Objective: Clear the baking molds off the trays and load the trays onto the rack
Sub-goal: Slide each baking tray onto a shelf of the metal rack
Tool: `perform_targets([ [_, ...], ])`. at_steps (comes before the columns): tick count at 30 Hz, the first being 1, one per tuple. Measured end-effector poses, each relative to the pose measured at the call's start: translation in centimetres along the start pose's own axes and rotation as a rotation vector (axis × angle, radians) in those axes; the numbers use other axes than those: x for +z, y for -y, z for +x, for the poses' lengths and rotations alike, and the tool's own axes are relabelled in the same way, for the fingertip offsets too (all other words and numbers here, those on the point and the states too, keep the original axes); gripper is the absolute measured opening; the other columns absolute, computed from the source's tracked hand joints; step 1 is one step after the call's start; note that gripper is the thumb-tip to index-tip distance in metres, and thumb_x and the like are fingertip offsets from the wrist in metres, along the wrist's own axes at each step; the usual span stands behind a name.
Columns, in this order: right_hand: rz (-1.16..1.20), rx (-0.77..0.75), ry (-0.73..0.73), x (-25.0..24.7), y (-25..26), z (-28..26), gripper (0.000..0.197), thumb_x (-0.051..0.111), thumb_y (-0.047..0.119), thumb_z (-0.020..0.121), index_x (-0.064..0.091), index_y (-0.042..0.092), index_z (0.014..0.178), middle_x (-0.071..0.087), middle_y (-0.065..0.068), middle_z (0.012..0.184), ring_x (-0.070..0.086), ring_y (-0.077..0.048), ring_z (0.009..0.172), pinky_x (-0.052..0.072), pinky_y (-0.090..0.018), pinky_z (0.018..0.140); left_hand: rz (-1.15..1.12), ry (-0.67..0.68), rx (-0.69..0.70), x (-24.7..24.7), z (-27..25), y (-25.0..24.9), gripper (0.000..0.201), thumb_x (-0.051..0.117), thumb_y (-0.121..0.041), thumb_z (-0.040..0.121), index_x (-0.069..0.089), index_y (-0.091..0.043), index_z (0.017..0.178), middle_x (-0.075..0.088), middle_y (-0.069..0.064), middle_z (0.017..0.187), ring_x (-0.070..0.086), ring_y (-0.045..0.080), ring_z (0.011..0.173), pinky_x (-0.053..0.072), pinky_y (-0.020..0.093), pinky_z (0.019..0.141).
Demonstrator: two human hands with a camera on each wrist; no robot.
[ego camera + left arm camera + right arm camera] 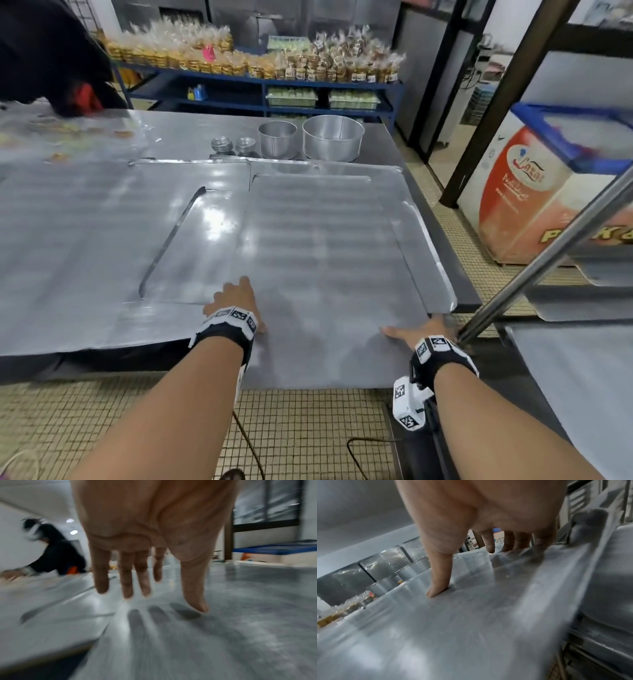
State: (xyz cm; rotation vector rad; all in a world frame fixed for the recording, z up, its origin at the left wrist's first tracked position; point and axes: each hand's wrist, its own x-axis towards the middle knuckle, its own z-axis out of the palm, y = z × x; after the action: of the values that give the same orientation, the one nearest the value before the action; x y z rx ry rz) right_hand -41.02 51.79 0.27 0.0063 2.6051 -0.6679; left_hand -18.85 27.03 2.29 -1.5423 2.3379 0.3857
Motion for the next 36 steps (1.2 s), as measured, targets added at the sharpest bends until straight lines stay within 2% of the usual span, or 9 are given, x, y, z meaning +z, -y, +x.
perform_targets([
  [3, 0.077, -0.021, 0.027, -0.6, -0.6, 0.5, 0.107, 0.098, 0.04, 0.044, 0.049, 0.007, 0.133, 0.051, -0.009, 0.134, 0.052, -0.034, 0.123, 0.044, -0.04, 0.102, -0.22, 0.037, -0.245, 1.6, 0.3, 1.9, 0.105, 0.091, -0.056, 0.044, 0.04, -0.011, 0.123, 0.055, 0.012, 0.12, 0.056, 0.035, 0.113, 0.049, 0.049, 0.095],
  [7, 0.12, -0.001, 0.075, -1.0, -0.1, -0.3, 0.099, 0.099, 0.036, 0.044, 0.054, 0.007, 0.127, 0.059, -0.009, 0.125, 0.058, -0.034, 0.116, 0.047, -0.04, 0.098, -0.364, 0.131, -0.297, 1.8, 0.8, 3.2, 0.086, 0.093, -0.052, 0.048, 0.055, -0.004, 0.107, 0.067, 0.013, 0.106, 0.065, 0.033, 0.099, 0.055, 0.04, 0.086],
  [14, 0.125, 0.093, 0.149, -0.8, 0.9, -1.8, 0.105, 0.098, 0.036, 0.045, 0.05, 0.003, 0.132, 0.059, -0.013, 0.13, 0.056, -0.034, 0.117, 0.044, -0.044, 0.105, -0.595, 0.145, -0.327, 1.0, 2.9, 5.3, 0.07, 0.089, -0.041, 0.064, 0.061, 0.001, 0.113, 0.066, 0.017, 0.107, 0.06, 0.032, 0.089, 0.051, 0.035, 0.081],
  [19, 0.152, 0.15, 0.05, 1.0, 1.4, -2.9, 0.139, 0.097, 0.048, 0.006, 0.047, 0.007, 0.13, 0.064, -0.013, 0.116, 0.063, -0.034, 0.103, 0.053, -0.045, 0.092, -0.489, 0.179, -0.273, -0.5, 4.1, 6.8, 0.064, 0.085, -0.045, 0.069, 0.06, -0.001, 0.109, 0.064, 0.015, 0.113, 0.064, 0.031, 0.101, 0.053, 0.035, 0.091],
  [23, 0.141, 0.202, 0.042, 1.7, 2.5, -5.6, 0.128, 0.1, 0.044, 0.023, 0.043, 0.003, 0.13, 0.063, -0.018, 0.115, 0.063, -0.036, 0.101, 0.052, -0.04, 0.082, -0.382, 0.224, -0.196, -2.3, 5.3, 8.3, 0.069, 0.085, -0.047, 0.069, 0.062, -0.001, 0.115, 0.063, 0.014, 0.11, 0.062, 0.029, 0.097, 0.052, 0.032, 0.085],
  [28, 0.217, 0.217, 0.03, 3.4, 3.0, -8.2, 0.128, 0.101, 0.037, 0.028, 0.04, 0.002, 0.134, 0.059, -0.019, 0.128, 0.06, -0.037, 0.111, 0.049, -0.042, 0.09, -0.18, 0.224, -0.082, -3.6, 6.1, 10.3, 0.069, 0.06, -0.064, 0.085, 0.056, -0.009, 0.127, 0.059, 0.009, 0.131, 0.058, 0.025, 0.104, 0.043, 0.028, 0.078],
  [30, 0.252, 0.236, 0.004, 4.3, 2.6, -9.0, 0.124, 0.101, 0.038, 0.018, 0.05, 0.002, 0.125, 0.064, -0.015, 0.123, 0.063, -0.032, 0.104, 0.05, -0.038, 0.091, -0.129, 0.245, -0.042, -3.8, 6.6, 11.2, 0.076, 0.058, -0.068, 0.083, 0.056, -0.01, 0.131, 0.059, 0.008, 0.131, 0.056, 0.024, 0.097, 0.042, 0.029, 0.078],
  [33, 0.305, 0.258, -0.016, 5.7, 2.3, -10.8, 0.099, 0.101, 0.04, 0.017, 0.059, 0.006, 0.1, 0.068, -0.012, 0.102, 0.064, -0.025, 0.084, 0.052, -0.034, 0.081, -0.09, 0.246, -0.022, -3.8, 6.9, 12.7, 0.078, 0.064, -0.066, 0.081, 0.052, -0.007, 0.131, 0.057, 0.011, 0.132, 0.058, 0.026, 0.114, 0.047, 0.032, 0.089],
  [36, 0.282, 0.291, -0.032, 6.8, 1.6, -11.7, 0.137, 0.095, 0.053, -0.001, 0.053, 0.003, 0.119, 0.067, -0.013, 0.109, 0.067, -0.03, 0.094, 0.055, -0.04, 0.086, -0.08, 0.237, -0.016, -3.5, 6.9, 14.0, 0.086, 0.063, -0.07, 0.078, 0.052, -0.006, 0.134, 0.058, 0.011, 0.131, 0.058, 0.026, 0.117, 0.046, 0.032, 0.089],
])
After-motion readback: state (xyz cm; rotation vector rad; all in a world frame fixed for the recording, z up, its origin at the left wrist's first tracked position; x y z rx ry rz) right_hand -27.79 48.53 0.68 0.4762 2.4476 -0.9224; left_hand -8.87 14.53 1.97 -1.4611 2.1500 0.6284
